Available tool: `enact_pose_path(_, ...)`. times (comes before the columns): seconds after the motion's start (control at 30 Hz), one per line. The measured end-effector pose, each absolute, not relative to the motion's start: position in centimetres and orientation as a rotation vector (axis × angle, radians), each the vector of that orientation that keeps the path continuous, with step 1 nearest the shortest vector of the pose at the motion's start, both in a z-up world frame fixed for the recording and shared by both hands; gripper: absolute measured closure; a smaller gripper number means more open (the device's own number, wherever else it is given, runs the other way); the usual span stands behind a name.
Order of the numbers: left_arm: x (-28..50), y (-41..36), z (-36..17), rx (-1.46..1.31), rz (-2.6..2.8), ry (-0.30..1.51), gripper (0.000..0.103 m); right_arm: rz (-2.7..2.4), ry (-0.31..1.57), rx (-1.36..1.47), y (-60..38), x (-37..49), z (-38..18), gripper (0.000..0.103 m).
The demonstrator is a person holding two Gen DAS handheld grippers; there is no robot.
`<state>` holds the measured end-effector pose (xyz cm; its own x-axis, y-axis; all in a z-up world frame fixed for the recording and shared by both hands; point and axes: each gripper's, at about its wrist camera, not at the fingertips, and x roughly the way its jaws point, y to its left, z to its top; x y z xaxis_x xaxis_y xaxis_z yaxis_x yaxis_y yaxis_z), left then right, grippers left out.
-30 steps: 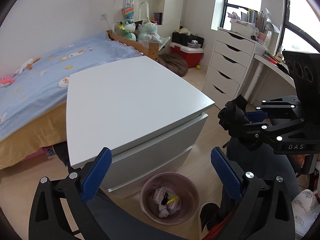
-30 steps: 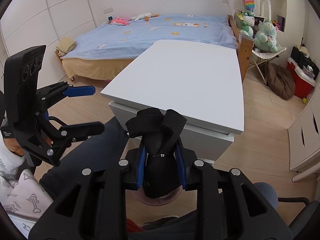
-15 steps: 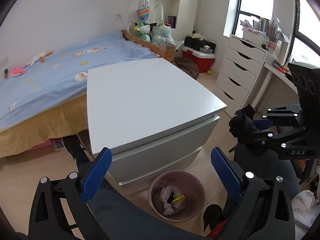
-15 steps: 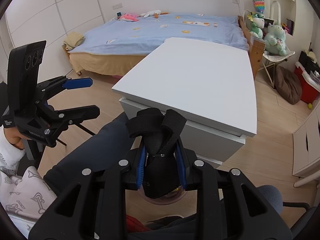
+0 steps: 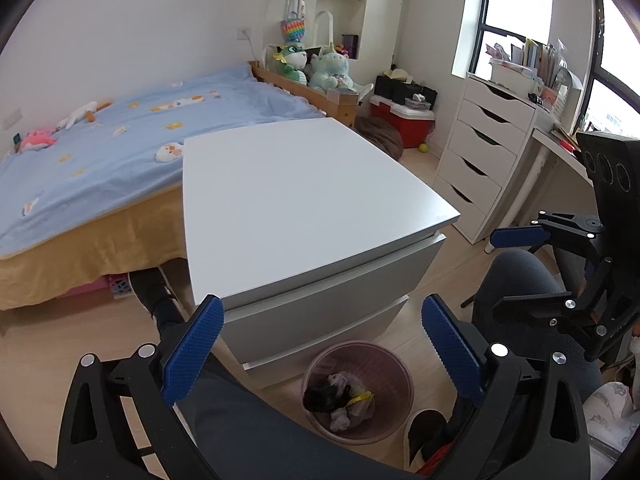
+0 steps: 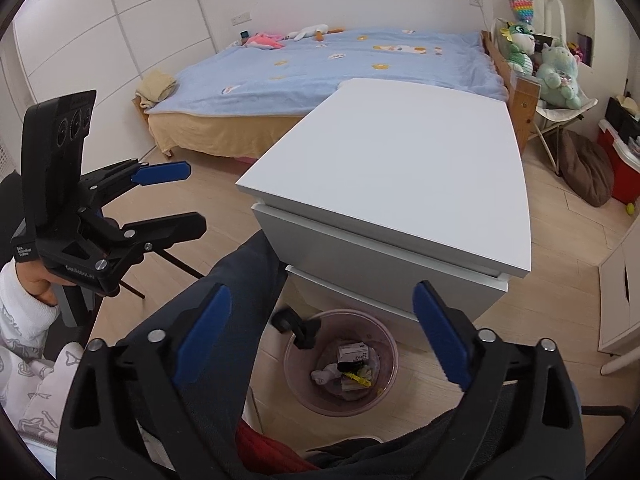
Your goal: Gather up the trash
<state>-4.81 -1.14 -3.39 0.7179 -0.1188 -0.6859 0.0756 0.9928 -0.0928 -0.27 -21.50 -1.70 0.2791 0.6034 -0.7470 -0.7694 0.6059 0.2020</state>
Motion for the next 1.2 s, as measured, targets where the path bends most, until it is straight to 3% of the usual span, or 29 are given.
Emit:
enact_pose_path(0.5, -4.7, -1.1, -3.4, -0.061, -0.108, 0.77, 0.008, 0.826, 0.897, -0.19, -22.2, 0.5, -1.5, 0.005)
enact_pose_path(1.2, -0.6, 0.5, 1.1, -0.069, -0.075, 0.691, 0.006, 0.708, 0.766, -0.177, -21.4, 5.6, 4.9, 0.005)
